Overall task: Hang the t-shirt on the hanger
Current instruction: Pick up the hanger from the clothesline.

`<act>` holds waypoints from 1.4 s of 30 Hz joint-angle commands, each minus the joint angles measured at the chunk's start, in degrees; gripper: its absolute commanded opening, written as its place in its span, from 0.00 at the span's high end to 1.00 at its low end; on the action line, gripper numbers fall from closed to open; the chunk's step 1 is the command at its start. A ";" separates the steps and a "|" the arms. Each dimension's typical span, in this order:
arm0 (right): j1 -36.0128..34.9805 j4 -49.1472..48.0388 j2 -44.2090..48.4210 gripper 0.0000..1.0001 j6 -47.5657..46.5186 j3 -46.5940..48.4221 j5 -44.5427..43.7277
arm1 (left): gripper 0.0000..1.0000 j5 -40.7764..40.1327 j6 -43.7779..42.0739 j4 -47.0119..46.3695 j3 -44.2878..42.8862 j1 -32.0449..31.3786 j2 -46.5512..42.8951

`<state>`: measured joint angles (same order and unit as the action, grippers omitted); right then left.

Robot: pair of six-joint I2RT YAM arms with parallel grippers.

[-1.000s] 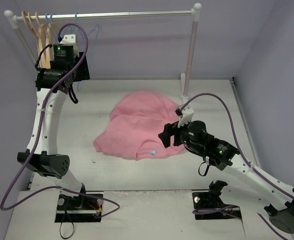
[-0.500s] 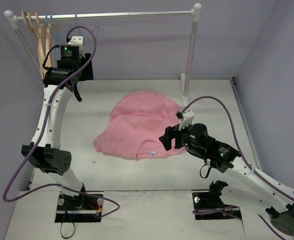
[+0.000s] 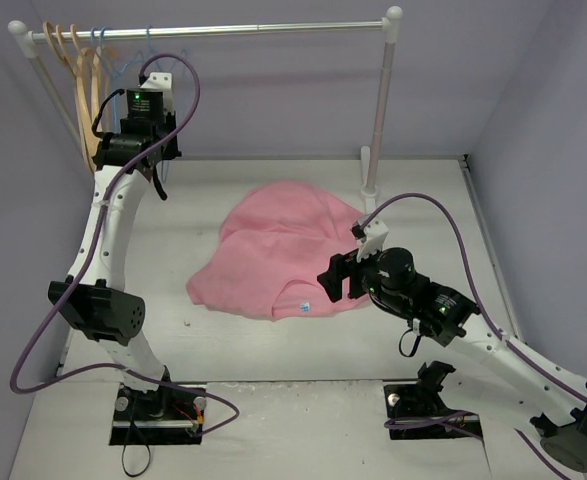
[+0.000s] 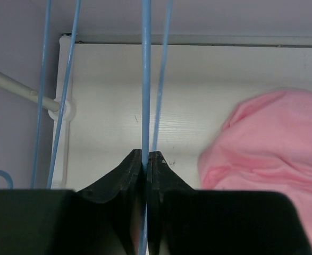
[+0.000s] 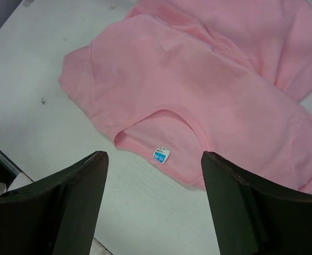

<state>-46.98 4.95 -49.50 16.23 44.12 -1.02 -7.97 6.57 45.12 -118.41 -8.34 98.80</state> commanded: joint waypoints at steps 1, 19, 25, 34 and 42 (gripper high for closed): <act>-0.30 -4.34 -0.51 0.28 0.12 0.18 0.49 | 0.96 -0.82 -0.86 -3.99 -2.61 -0.01 -1.07; -0.30 -4.34 -0.34 0.28 -0.06 0.35 0.31 | 1.00 6.91 -3.05 -10.75 5.10 -0.45 -14.06; -0.30 -3.81 -0.34 0.29 -0.41 0.71 -0.82 | 1.00 9.53 -2.70 -10.32 13.72 -0.45 -21.53; -0.30 0.67 -5.24 0.33 3.81 1.41 -11.98 | 1.00 12.27 0.90 -8.40 34.37 -1.24 -34.90; -0.13 0.42 -11.67 0.55 6.88 -1.57 -14.28 | 1.00 13.68 5.73 -5.57 47.74 -13.17 -44.92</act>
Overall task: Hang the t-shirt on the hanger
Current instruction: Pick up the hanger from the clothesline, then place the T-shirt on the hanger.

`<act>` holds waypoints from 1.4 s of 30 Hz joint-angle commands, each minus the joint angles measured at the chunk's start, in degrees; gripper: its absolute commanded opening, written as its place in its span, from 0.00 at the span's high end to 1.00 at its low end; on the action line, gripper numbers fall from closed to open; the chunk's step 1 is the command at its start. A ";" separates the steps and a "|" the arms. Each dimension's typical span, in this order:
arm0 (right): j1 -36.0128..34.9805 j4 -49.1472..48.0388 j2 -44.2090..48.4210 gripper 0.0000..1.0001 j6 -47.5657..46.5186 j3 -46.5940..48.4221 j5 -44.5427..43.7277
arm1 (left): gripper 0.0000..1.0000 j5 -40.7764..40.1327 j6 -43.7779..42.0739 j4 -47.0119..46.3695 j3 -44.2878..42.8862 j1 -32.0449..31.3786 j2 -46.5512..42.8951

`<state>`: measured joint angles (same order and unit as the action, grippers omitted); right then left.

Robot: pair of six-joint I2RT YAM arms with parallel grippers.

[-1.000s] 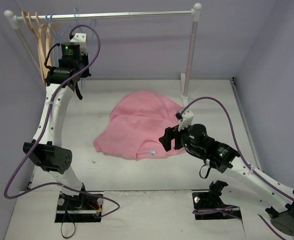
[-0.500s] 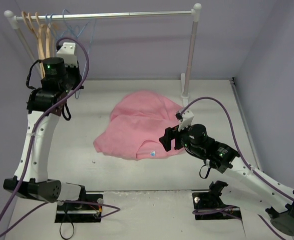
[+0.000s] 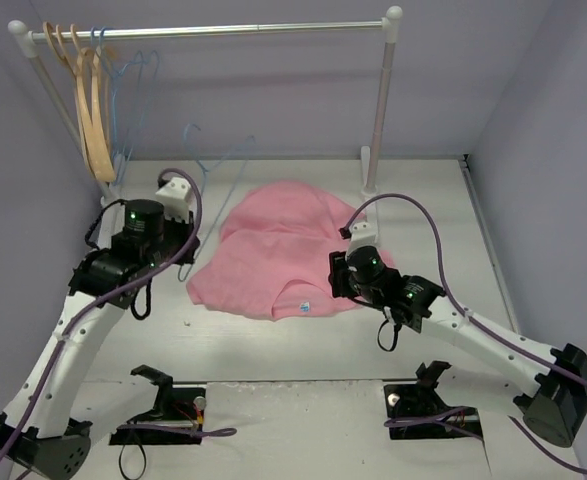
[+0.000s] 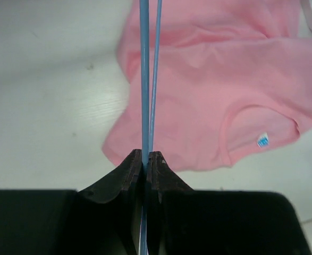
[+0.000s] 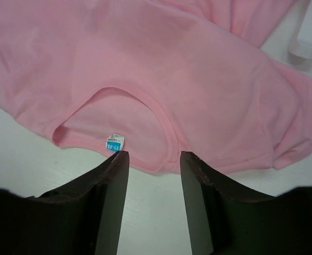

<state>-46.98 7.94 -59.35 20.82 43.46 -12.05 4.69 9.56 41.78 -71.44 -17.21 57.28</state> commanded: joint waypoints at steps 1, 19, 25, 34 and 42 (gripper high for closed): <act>-0.13 -2.76 -3.82 0.57 3.17 -1.36 -2.98 | 1.00 -0.80 3.09 -2.32 1.99 -8.76 -3.66; 5.93 -9.44 -21.15 0.62 7.75 -4.88 5.28 | 1.00 -17.61 14.34 -3.11 19.84 -38.60 -3.13; 6.02 -10.85 -23.44 0.62 7.92 -4.70 5.73 | 1.00 -17.43 16.10 -0.47 21.25 -38.77 -7.61; 6.29 -9.27 -24.23 1.00 7.57 -2.78 2.92 | 1.00 -12.61 13.91 2.69 20.81 -38.86 -12.28; 8.66 -3.55 -20.46 1.00 3.89 1.80 0.63 | 1.00 -5.49 9.43 0.41 21.25 -38.77 -12.45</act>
<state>-39.48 2.42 -83.68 26.59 41.56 -8.19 -4.27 21.65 44.91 -49.10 -55.68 45.10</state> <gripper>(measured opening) 0.049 0.064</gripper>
